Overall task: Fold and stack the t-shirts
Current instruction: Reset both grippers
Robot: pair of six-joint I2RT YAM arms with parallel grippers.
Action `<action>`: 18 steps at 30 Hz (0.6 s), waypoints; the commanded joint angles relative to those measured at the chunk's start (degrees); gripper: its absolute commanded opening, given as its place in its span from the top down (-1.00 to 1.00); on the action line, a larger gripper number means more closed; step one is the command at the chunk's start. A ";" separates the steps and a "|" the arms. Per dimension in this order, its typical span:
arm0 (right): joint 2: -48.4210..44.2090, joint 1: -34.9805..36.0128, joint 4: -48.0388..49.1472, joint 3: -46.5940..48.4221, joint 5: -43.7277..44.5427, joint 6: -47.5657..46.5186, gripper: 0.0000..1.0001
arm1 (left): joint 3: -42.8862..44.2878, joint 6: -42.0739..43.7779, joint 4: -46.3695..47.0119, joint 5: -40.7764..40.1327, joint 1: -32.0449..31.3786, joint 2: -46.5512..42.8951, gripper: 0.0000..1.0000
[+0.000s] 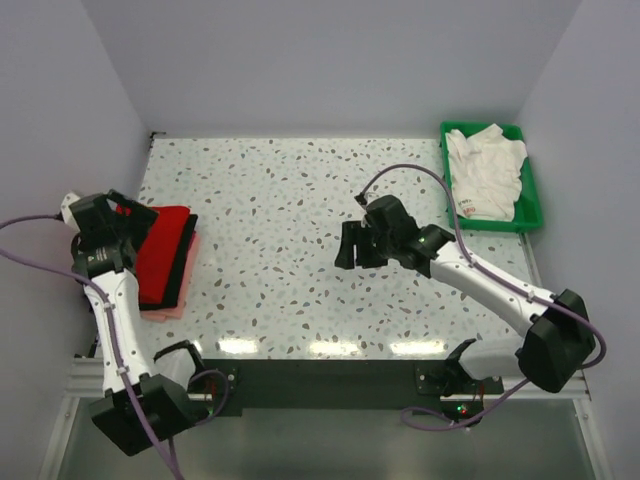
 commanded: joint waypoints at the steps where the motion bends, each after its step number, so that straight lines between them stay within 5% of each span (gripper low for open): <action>1: -3.12 0.16 -1.02 -0.27 3.77 0.01 -0.24 | -0.79 1.33 6.03 2.76 -8.95 -1.56 -0.90; 6: -5.93 0.16 -0.31 -1.68 5.88 0.09 -0.24 | -5.18 -2.89 10.42 -1.63 -25.75 -2.27 -0.93; 10: -8.66 0.16 0.74 -3.17 8.69 0.09 -0.24 | -7.11 -7.36 11.82 -10.93 -46.15 1.06 -0.94; 18: -12.35 0.07 -2.07 -3.61 18.97 -0.87 -0.24 | -5.10 -9.93 16.92 -17.64 -71.56 16.00 -0.96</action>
